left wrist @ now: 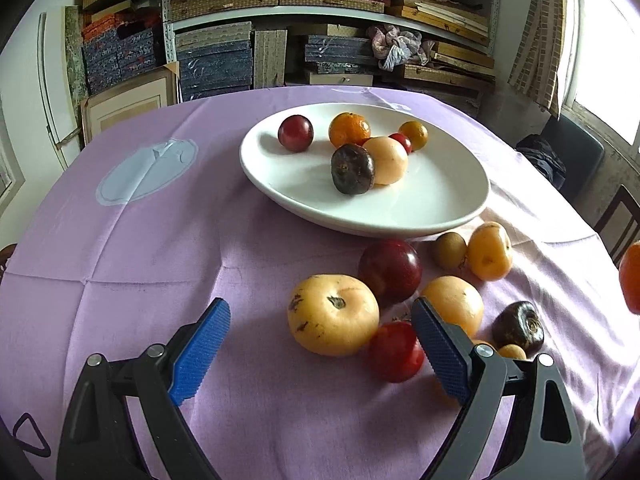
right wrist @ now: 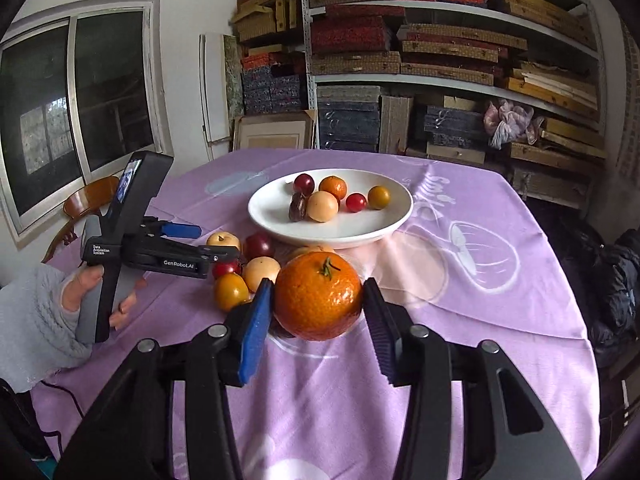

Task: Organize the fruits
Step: 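Carry the mandarin toward the plate with the right tool while the left grasps a pale yellow speckled fruit, then lower the mandarin and yellow fruit onto the white plate and open both tools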

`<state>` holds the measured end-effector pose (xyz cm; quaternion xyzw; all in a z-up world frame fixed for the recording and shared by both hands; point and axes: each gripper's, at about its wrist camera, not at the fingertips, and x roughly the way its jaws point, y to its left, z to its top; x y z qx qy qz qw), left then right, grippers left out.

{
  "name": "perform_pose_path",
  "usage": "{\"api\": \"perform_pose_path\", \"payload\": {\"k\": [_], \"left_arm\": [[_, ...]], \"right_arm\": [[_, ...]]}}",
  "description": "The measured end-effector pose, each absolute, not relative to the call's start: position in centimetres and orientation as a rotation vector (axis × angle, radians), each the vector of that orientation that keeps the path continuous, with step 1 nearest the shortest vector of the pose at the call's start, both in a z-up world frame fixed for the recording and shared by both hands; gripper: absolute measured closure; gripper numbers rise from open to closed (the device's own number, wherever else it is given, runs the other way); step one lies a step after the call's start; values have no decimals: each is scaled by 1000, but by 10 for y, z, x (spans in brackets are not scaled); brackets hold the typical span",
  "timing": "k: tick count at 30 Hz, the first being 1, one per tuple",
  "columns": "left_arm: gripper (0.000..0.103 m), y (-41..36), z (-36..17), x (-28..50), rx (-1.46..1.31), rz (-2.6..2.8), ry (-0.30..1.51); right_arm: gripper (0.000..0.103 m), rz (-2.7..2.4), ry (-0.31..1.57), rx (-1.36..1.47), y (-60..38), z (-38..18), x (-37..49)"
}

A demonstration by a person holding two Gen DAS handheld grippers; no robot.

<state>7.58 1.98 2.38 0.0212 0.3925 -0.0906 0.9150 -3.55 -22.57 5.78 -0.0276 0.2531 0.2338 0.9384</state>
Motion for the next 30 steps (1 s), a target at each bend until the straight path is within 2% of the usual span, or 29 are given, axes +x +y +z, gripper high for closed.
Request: {"api": "perform_pose_path", "payload": {"k": [3,6,8,9,18,24,30], "left_arm": [[12,24,19,85,17,-194,836],[24,26,18,86,2,-214,838],[39,27,19,85,-6,-236,838],[54,27,19,84,-7,-246,838],[56,25,21,72,25,-233,807],[56,31,58,56,40,-182,712],[56,30,128,66,30,-149,586]], "right_arm": [[58,482,531,-32,-224,46,-25],[58,472,545,-13,-229,38,-19],[58,464,553,0,-234,35,-15],[58,458,554,7,-236,34,-14],[58,441,556,37,-245,30,-11],[58,431,555,53,-248,36,-4],[58,462,438,18,-230,114,23]]}}
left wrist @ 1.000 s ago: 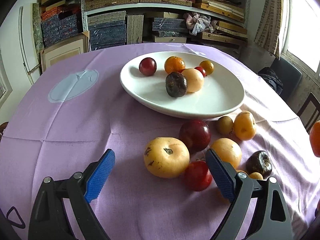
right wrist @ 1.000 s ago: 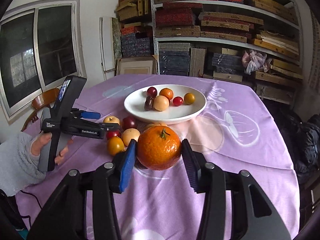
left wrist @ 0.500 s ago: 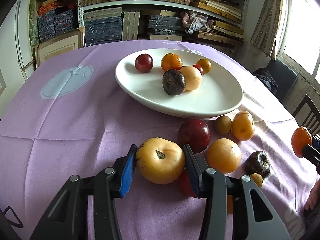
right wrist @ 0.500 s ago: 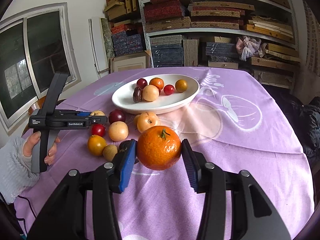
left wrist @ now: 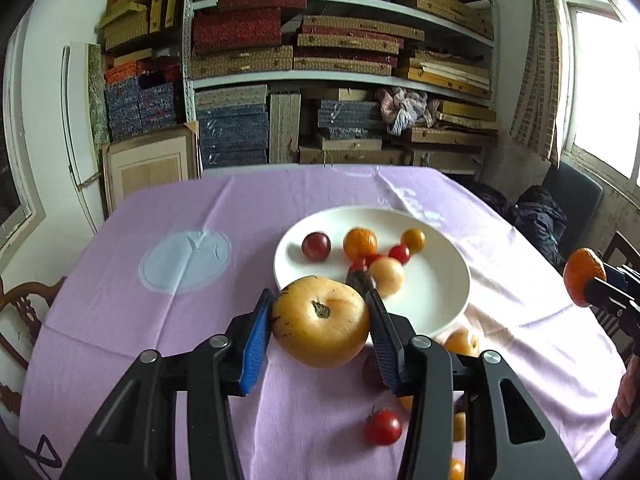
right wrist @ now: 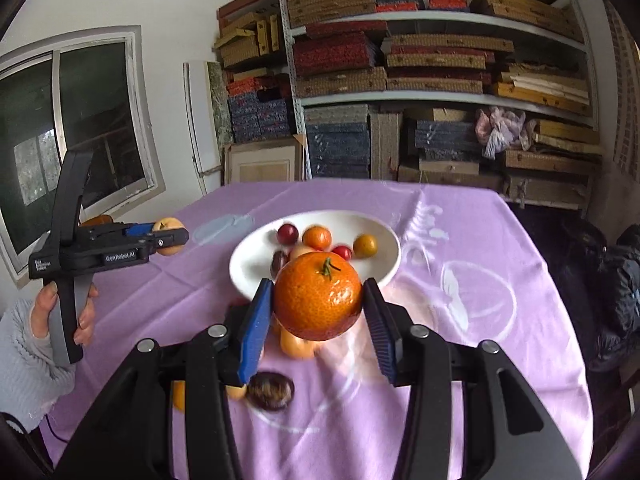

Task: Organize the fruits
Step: 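Lower the mandarin and yellow fruit onto the white plate and open both tools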

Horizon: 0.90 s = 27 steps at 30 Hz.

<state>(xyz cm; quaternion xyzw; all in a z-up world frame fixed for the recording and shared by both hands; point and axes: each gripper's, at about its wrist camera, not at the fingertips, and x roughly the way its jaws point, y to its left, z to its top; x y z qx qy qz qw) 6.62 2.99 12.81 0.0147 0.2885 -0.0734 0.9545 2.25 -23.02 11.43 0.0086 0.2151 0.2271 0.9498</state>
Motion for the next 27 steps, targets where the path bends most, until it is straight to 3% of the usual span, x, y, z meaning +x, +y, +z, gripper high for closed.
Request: {"api": "perform_pose_path", "payload": {"k": [5,13,24,27], "left_arm": [[56,19,144,98,-1,-112,540],[56,14,80,150,-12,-97,667],[56,15,46,171,-8,-140,745],[52,14,48,169,-1,-131,729]], "right_arm": [[58,465,383,63,-199,137,76],[58,430,552,50,-162,59,145],[58,396,649,-71,-140,23,171],[58,387,621,-62,-143,24,169]]}}
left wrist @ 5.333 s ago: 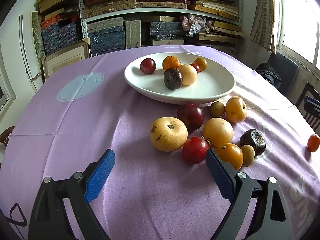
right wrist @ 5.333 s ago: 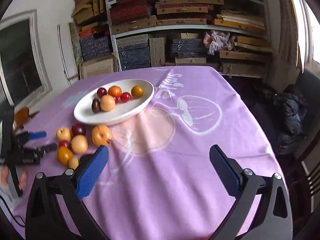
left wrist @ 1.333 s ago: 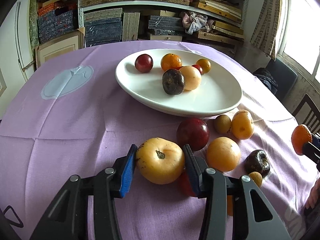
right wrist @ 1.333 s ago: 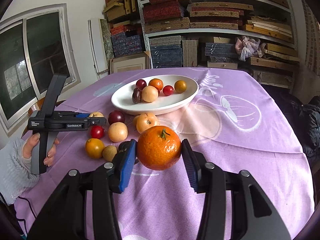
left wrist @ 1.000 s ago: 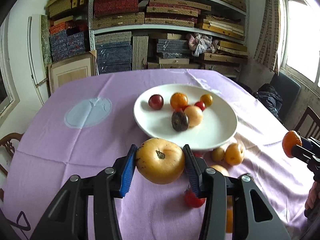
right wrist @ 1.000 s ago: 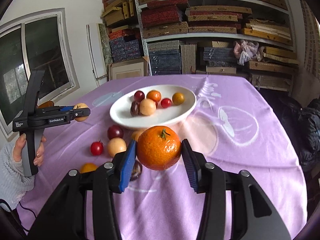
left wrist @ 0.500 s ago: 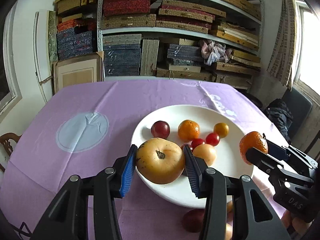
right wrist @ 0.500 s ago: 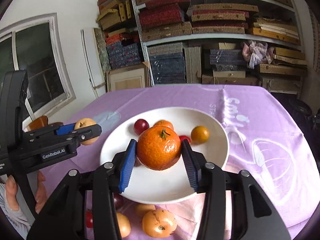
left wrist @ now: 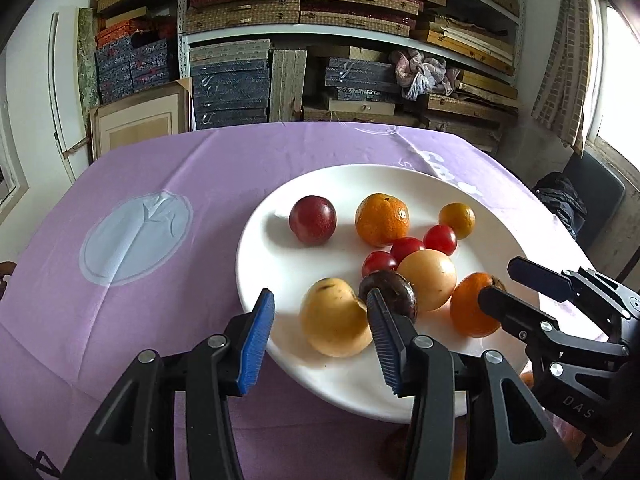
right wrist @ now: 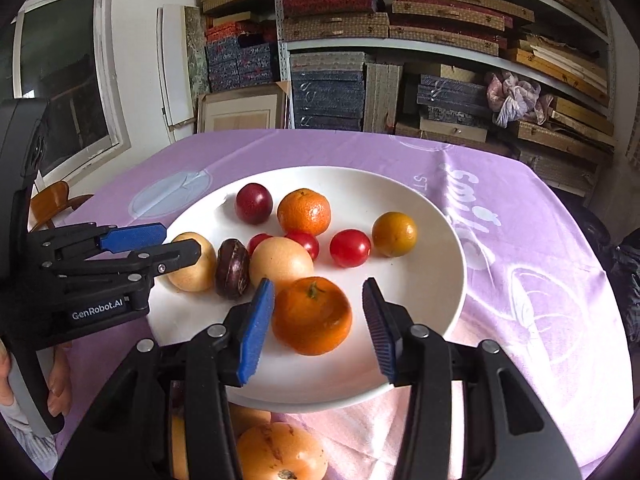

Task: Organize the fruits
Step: 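Lower the mandarin and yellow fruit onto the white plate and open both tools, then withdraw both open tools from the plate toward the remaining fruit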

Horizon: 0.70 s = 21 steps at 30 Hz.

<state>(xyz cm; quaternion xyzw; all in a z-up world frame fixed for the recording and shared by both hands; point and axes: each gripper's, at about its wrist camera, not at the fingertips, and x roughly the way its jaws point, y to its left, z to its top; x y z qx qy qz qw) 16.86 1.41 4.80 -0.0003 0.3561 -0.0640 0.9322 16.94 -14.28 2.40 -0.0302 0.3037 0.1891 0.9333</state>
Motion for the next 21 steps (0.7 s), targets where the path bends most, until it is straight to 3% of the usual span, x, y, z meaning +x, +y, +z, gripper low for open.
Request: {"api": "perform_pose_path", "payload": {"k": [2,8,10,12,14,17,20,21], "left_arm": [[42,14,49,166,3,-121,716],[41,22,81,147,-18,-115,645],[36,25,102,133,-25,-110,600],[26,24,117,115,-21,-108,564],[19,20,124,93,4,-108,553],[17,11,118,60,87,-119,576],[12,5,100,25,142,-135,605],[9,5,95,17,141,-139,612]], "right_arm": [[58,395,616,-40,-146,25,168],[57,415,484,17,-161,71,139],[49,434,406,27,-166,99,118],[33,450,338,31,-171,124,92],[28,472,290,25,-175,138,65],[21,486,291,-32,-177,138,33],[7,454,268,-89,-183,120,0],[7,443,260,-93,-185,112,-10]]}}
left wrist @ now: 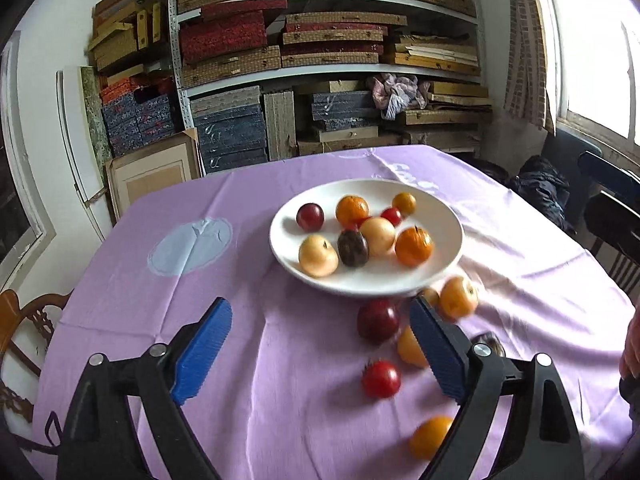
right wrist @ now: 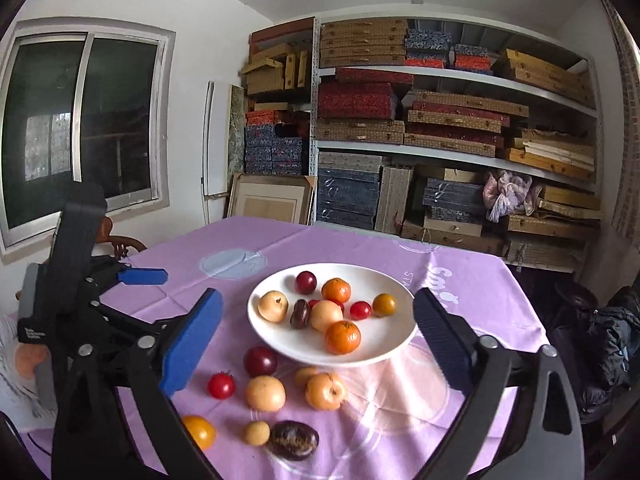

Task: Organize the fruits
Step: 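Withdraw both open tools from the plate toward the remaining fruit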

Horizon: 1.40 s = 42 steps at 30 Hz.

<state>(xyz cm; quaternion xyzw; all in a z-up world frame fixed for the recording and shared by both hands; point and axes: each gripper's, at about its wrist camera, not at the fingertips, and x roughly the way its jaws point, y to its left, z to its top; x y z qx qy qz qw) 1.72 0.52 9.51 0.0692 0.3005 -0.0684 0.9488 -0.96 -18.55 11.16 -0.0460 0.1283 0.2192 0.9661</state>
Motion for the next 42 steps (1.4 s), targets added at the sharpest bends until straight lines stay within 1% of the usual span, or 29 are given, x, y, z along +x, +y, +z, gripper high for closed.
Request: {"api": "perform_pose_path", "payload": {"k": [2,6,7,11,13,20,24,28,33,35,36,37,38,39,40,42], "left_arm": [[8,6,79,-2,119,-149,631],[5,10,57,-26,59,-171,641],[5,8,55,-28,59,-179,651],[5,1,61,-42,67,-231,591],[3,-7,59,-45,91,-253,588],[3,-29,38,-34,173,-271,662],[3,-30,24,-19,185,-258,745],[3,-14,20,-13,124,-240,778],[4,-15,19,-16,171,-207,775],[8,-12,19,-15,173,-201,782],[14,-11,18,-14,168,-200,790],[23,-8,16,-11,159,-202,804],[28,-6,15,-10,149,-206,816],[37,-3,14,-8,135,-211,829],[42,-1,14,-7,124,-218,834],[44,1,15,-7,119,-217,827]], "right_arm": [[4,419,256,-88,-192,92,-23],[4,361,297,-60,-205,59,-34],[4,357,314,-67,-205,58,-32],[4,322,342,-52,-210,53,-25],[4,301,368,-50,-213,50,-18],[4,282,427,27,-228,45,-2],[4,280,453,43,-232,42,2],[4,285,484,40,-230,39,7],[4,285,488,50,-231,37,10],[4,284,490,55,-231,37,11],[4,284,490,57,-232,37,11],[4,285,491,58,-231,36,11],[4,285,491,57,-231,36,11],[4,285,492,56,-231,36,12],[4,287,493,56,-232,36,11],[4,291,496,54,-231,35,11]]}}
